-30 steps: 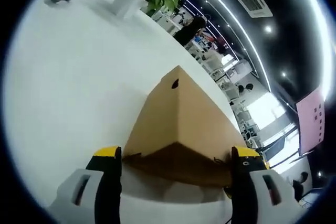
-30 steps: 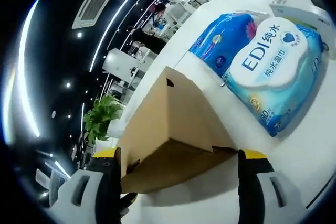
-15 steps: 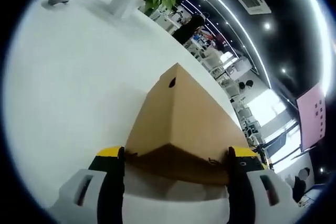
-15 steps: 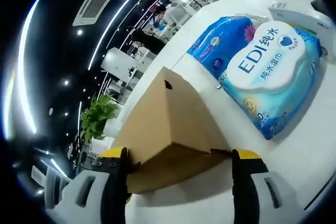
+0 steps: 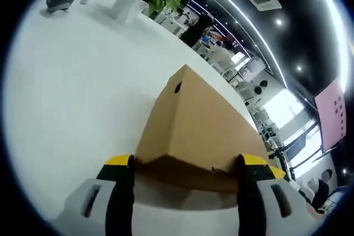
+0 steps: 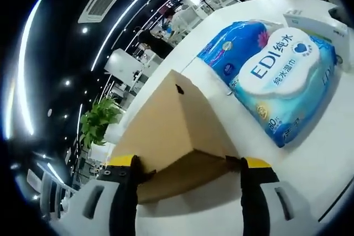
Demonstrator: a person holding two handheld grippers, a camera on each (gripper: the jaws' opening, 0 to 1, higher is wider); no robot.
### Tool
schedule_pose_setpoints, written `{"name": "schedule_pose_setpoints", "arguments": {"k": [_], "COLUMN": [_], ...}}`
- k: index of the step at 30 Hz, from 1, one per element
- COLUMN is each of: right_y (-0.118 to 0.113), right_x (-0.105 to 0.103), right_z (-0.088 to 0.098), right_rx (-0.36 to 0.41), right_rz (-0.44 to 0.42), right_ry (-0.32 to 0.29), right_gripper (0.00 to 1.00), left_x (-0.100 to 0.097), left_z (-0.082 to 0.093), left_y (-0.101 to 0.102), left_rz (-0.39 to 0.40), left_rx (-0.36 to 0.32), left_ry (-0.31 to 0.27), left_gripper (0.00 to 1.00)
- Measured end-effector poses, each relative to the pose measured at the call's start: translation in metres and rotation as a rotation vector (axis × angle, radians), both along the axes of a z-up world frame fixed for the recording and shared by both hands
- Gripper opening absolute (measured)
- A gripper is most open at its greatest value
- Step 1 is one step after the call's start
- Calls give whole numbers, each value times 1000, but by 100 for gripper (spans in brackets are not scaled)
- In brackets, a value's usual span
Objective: Operate the shoe box by opening the lid, removing the specified soft item, and placing it in the target area until the item is outside and the box remains undamaged.
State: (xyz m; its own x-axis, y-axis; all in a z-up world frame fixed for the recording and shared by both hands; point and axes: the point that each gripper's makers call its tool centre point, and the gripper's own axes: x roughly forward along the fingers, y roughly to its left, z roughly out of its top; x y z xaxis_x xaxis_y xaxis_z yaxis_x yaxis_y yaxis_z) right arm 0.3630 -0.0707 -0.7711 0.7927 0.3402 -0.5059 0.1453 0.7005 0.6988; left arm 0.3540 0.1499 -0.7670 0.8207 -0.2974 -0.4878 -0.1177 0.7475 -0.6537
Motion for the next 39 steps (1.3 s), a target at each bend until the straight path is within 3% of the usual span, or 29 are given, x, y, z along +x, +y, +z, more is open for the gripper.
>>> {"name": "schedule_pose_setpoints", "arguments": {"k": [6,10,11,14,17,20,22,26,30,34,37,39], "right_y": [-2,-1,-2,-4,-7,-6,-7,-8,-5,1,7,12], "right_x": [-1,1,0,4,9,11,12,6,3,-2,-5,-9], "right_z": [-1,1,3,14,25,34,40,46,54,57,58,59], "right_rx": [24,18,-20,-127,-226,-210,-243,-335,-426,-580,-644,-686], "right_rz": [-21,1,34,102,169,188,232,321,403,550,620,672], "right_ry": [-20,3,13,-38,-81,-112,-154,-193,-247,-317,-345,-363], "right_gripper": [75,76,75,68,63,70,71,70,71,71,73,75], "left_x": [1,1,1,1,2,2,2,3,-4,-12,-12,-15], "left_z": [1,2,1,2,8,16,21,31,37,38,46,46], "left_y": [-1,0,0,0,5,7,10,22,21,17,12,13], "left_rz": [-8,-14,-24,-61,-112,-122,-131,-144,-206,-310,-365,-411], "left_rx": [7,1,-3,-14,67,78,94,213,277,405,472,533], "left_ry": [18,28,40,79,52,31,7,-62,-86,-111,-182,-186], "left_gripper": [76,76,77,76,73,75,77,90,86,78,77,79]}}
